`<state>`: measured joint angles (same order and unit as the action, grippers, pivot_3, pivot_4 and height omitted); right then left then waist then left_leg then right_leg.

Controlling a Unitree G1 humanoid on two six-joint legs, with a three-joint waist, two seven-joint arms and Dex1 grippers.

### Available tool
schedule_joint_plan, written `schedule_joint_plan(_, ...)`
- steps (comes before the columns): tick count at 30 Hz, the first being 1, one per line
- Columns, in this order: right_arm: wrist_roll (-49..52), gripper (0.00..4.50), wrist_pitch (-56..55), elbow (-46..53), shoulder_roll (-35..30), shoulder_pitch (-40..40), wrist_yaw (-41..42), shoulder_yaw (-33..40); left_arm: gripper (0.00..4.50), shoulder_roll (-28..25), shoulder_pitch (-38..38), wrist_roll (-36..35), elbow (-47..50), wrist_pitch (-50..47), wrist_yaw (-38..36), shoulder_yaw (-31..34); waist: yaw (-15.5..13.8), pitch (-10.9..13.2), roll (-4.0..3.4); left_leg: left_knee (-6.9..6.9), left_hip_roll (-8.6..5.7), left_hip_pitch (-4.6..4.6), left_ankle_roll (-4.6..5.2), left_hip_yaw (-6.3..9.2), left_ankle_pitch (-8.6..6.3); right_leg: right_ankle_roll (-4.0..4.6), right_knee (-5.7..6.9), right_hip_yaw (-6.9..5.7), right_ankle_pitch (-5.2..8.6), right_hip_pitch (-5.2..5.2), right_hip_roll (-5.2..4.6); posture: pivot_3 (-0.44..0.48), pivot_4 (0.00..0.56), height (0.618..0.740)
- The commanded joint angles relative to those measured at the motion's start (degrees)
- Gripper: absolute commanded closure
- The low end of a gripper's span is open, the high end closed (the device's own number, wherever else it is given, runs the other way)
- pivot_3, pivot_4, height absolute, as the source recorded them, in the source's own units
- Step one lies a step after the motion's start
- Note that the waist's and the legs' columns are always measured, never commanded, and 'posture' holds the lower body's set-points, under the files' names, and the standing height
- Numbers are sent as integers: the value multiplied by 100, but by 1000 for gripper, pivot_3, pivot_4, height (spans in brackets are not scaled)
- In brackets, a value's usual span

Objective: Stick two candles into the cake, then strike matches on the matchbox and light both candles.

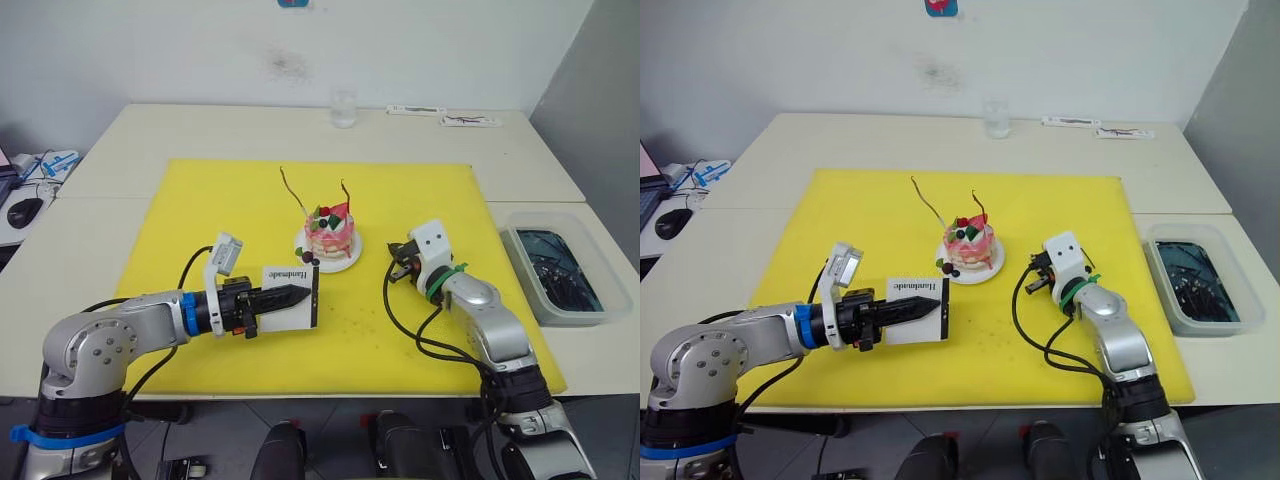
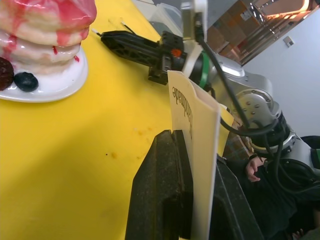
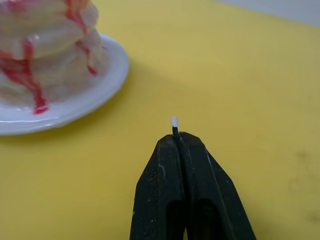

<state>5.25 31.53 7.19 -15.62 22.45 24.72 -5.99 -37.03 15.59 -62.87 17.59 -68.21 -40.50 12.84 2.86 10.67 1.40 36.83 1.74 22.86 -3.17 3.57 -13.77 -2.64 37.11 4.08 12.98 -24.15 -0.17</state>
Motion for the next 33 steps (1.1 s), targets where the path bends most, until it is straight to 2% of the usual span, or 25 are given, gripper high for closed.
schedule_joint_plan(1,314,4478,224,1065,-389,-133,488,19,4500,125,176,-84,-21,50,106,-45,-14,0,0,0,0,0,0,0,0,0,0,0,0,0,0,0,150,740)
schedule_joint_plan(6,825,4478,470,2456,-1252,-381,1394,-71,4500,237,418,-157,-246,-110,121,-171,0,2,-3,0,0,1,0,2,0,0,-1,-2,1,0,0,0,150,740)
schedule_joint_plan(12,1154,4478,623,3313,-2105,-402,2071,-349,4500,292,771,-60,-558,-176,-9,-358,7,2,-2,3,0,-3,0,3,0,6,-1,-3,4,2,1,0,150,740)
schedule_joint_plan(24,568,4478,535,3358,-2319,104,2120,-1417,4500,378,1072,-37,-855,-250,-81,-527,6,2,0,2,-1,1,0,3,0,6,-2,-3,4,0,0,0,150,740)
schedule_joint_plan(33,301,4478,252,3149,-2266,198,2176,-1621,4500,407,991,-59,-769,-267,-15,-492,5,2,0,5,-1,0,0,3,0,5,-1,-3,4,0,0,0,150,740)
